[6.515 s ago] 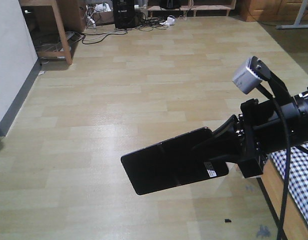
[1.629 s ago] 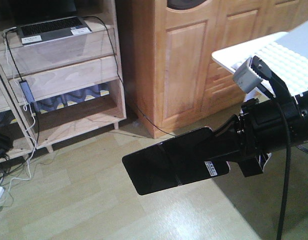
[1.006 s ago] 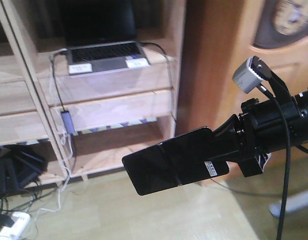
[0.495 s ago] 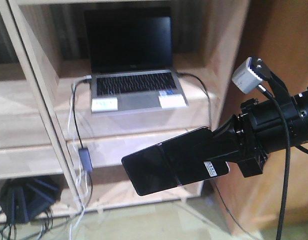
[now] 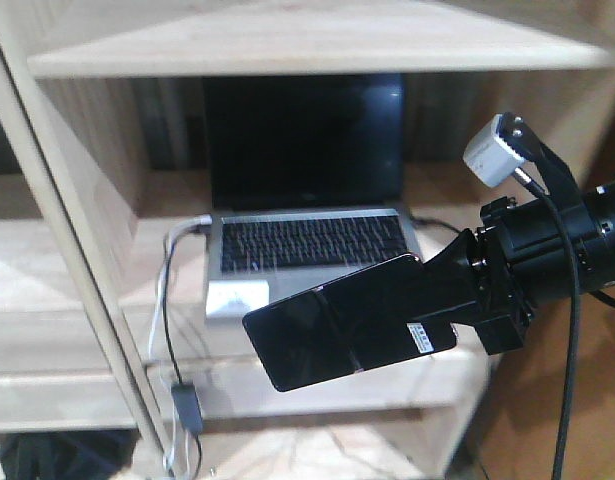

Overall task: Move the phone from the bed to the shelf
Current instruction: 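Drive toward the wooden shelf unit with the laptop, then hold the phone in front of the shelf above the laptop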

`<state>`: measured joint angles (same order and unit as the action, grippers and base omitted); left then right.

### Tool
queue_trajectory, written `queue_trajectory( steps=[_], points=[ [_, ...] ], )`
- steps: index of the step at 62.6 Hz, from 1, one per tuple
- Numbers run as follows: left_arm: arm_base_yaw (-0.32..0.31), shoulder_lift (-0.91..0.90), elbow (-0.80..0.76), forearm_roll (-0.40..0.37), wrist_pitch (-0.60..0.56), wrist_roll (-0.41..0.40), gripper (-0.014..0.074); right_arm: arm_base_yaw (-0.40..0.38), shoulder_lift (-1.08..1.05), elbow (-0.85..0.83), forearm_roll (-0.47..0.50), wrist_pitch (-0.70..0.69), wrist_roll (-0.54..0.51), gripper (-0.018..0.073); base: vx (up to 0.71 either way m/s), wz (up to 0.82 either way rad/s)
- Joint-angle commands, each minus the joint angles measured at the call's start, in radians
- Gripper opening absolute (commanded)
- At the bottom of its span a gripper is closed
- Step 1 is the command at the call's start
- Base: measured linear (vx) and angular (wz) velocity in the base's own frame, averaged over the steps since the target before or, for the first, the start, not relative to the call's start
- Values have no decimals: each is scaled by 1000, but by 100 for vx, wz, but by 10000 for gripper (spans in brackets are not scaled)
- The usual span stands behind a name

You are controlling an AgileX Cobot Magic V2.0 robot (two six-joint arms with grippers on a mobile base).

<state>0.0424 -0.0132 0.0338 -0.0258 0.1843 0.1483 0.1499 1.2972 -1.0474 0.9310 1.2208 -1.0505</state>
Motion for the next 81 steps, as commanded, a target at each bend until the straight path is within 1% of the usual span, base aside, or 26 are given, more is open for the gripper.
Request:
queue_trajectory(
  steps=[1, 33, 81],
  points=[
    [-4, -13, -21, -9, -72, -6, 1, -2, -26, -25, 79, 65, -1, -2, 30, 14],
    [-4, -13, -21, -9, -72, -6, 1, -2, -26, -25, 79, 55, -1, -2, 21, 7],
    [-4, -13, -21, -9, -72, -6, 1, -2, -26, -25, 79, 55, -1, -2, 2, 0]
  ],
)
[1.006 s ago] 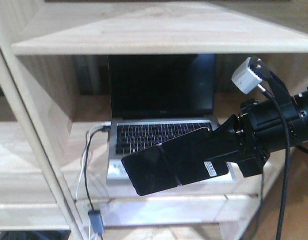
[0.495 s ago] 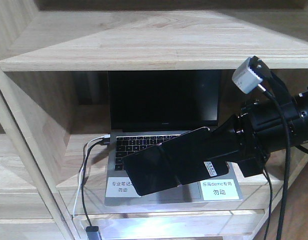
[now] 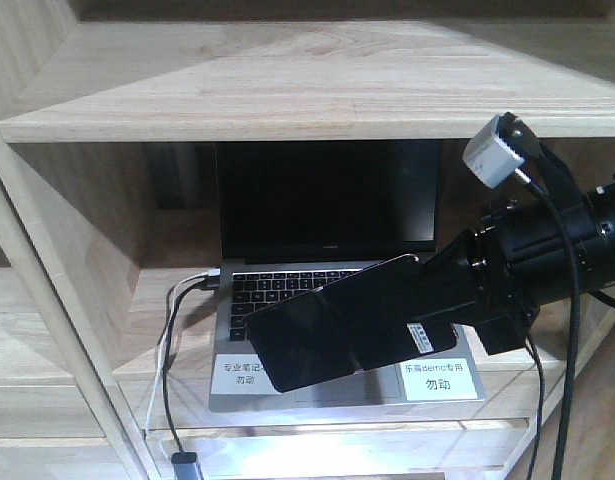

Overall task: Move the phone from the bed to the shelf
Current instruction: 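Hold the phone in front of the shelf above the laptop, then raise the right gripper and move the phone onto the upper shelf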

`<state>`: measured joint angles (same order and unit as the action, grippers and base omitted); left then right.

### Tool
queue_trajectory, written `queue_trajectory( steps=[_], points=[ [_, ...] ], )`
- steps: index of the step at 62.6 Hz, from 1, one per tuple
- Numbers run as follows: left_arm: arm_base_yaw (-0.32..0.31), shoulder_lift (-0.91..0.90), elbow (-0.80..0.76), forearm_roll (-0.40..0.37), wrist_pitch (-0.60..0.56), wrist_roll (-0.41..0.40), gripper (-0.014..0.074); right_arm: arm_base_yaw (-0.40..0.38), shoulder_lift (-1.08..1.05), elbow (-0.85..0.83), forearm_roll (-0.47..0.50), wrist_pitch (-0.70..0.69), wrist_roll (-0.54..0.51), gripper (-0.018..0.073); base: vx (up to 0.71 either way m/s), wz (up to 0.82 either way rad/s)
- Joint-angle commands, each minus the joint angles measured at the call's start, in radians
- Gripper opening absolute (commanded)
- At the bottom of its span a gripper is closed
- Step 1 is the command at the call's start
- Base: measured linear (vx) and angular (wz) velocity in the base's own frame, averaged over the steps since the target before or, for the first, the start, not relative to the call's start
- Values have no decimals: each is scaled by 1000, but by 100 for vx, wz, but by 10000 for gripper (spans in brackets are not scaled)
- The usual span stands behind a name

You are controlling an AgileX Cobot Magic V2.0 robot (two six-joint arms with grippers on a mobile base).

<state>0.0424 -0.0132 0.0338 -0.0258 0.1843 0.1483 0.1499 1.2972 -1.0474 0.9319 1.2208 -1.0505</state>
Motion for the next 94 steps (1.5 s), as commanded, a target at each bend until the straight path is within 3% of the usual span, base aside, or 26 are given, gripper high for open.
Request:
queue_trajectory(
  steps=[1, 56, 80, 94],
  points=[
    [-4, -13, -21, -9, -72, -6, 1, -2, -26, -25, 78, 53, -1, -2, 0, 0],
    [-4, -13, -21, -9, -72, -6, 1, -2, -32, -25, 99, 66, 13, -2, 0, 0],
    [-4, -13, -21, -9, -72, -6, 1, -3, -231, -42, 128, 23, 45, -2, 0, 0],
    [-4, -13, -21, -9, -72, -6, 1, -3, -282, -174, 123, -33, 121, -2, 0, 0]
  ],
)
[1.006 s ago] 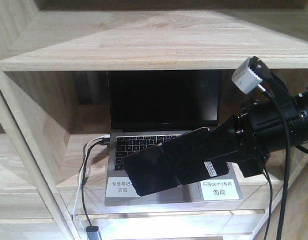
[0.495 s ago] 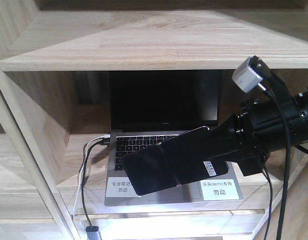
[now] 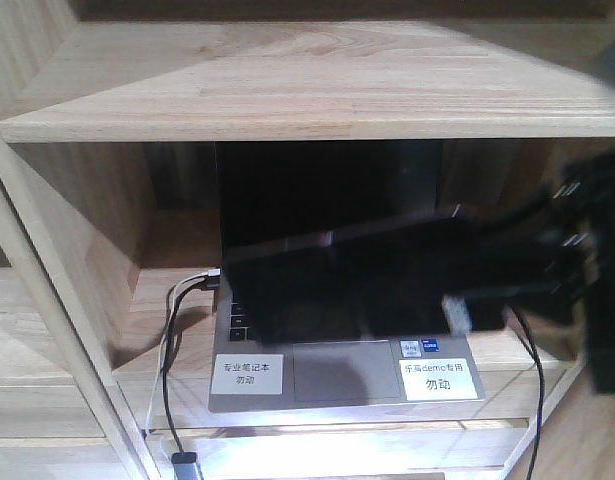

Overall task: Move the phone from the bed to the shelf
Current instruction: 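Raise the right gripper and move the phone onto the upper shelf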

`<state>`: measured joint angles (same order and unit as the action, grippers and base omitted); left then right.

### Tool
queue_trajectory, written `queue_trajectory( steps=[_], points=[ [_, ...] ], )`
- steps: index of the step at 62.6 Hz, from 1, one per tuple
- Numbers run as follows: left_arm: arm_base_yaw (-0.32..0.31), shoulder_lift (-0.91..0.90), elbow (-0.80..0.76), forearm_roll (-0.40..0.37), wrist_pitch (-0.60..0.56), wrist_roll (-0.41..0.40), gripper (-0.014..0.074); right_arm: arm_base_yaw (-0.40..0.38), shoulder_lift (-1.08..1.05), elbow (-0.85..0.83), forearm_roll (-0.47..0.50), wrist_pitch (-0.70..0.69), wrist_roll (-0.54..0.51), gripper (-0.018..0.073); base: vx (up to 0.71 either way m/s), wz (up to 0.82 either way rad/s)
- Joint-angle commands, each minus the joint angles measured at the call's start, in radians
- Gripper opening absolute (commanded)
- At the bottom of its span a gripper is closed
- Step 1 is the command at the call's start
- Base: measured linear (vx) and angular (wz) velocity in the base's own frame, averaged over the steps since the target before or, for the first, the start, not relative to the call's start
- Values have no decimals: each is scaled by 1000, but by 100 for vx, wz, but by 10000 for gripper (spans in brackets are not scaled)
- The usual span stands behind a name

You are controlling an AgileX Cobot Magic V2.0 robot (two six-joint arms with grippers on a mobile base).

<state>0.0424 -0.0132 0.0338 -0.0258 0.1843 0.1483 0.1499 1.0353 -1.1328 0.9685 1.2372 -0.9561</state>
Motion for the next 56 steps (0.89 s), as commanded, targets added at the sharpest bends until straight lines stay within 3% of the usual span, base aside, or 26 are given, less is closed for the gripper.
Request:
queue_trajectory(
  steps=[1, 17, 26, 56],
  points=[
    [-4, -13, -21, -9, -72, -6, 1, -3, -20, -101, 85, -50, 31, -2, 0, 0],
    [-4, -13, -21, -9, -72, -6, 1, -3, -7, -289, 47, -214, 60, -2, 0, 0],
    [-4, -13, -21, -9, -72, -6, 1, -2, 69, -400, 46, -215, 62, -2, 0, 0],
    [-4, -13, -21, -9, -72, -6, 1, 0, 473, -778, 281, -194, 15, -2, 0, 0]
  ],
)
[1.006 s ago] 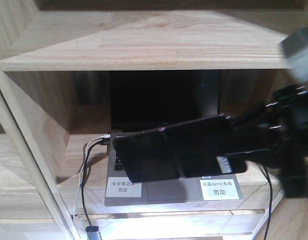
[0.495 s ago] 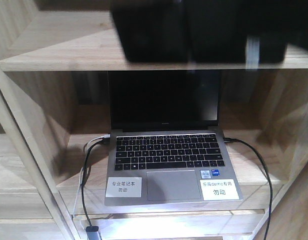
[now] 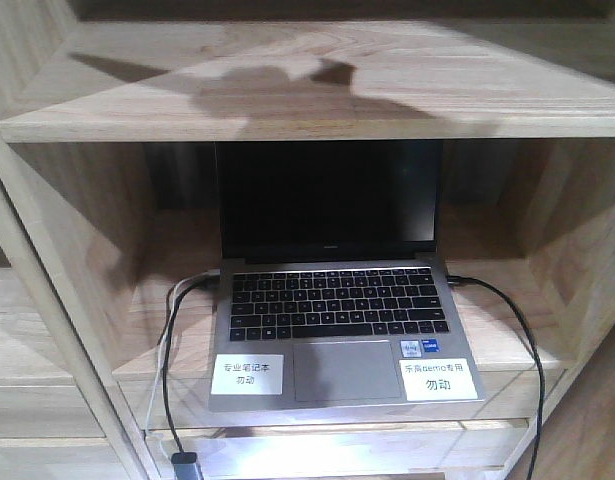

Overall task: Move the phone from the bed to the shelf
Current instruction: 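Raise the right gripper and move the phone onto the upper shelf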

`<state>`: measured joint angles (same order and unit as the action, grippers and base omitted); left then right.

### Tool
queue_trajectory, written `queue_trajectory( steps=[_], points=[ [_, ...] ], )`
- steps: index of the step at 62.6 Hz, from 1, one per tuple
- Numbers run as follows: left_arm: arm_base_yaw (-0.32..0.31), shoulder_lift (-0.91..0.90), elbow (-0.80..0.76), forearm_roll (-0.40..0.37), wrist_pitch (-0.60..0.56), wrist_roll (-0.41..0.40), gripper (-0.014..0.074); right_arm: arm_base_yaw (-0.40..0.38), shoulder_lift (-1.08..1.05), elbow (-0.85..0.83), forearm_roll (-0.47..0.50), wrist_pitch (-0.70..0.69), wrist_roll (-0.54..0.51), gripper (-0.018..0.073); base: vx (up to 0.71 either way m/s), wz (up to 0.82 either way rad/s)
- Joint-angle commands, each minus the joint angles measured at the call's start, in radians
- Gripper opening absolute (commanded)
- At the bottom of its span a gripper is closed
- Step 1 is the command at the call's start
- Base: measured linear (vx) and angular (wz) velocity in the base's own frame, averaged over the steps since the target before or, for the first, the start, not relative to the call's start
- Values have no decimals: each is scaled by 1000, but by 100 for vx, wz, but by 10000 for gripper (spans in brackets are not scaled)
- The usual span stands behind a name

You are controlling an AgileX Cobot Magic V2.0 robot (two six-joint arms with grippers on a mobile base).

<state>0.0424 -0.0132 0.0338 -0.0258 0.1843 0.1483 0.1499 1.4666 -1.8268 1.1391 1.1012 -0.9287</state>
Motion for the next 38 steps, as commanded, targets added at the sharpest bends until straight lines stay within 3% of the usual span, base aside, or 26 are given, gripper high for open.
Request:
queue_trajectory(
  steps=[1, 9, 25, 38],
  points=[
    [-4, -13, -21, -9, -72, -6, 1, 0, 53, -93, 114, -58, -13, -2, 0, 0],
    [-4, -13, -21, -9, -72, -6, 1, 5, 147, -160, 146, -54, -12, -2, 0, 0],
    [-4, -13, -21, -9, -72, -6, 1, 105, 279, -194, 116, -102, -24, -2, 0, 0],
    [-4, -13, -21, -9, -72, -6, 1, 109, 345, -194, 116, -140, -54, -2, 0, 0]
  ],
)
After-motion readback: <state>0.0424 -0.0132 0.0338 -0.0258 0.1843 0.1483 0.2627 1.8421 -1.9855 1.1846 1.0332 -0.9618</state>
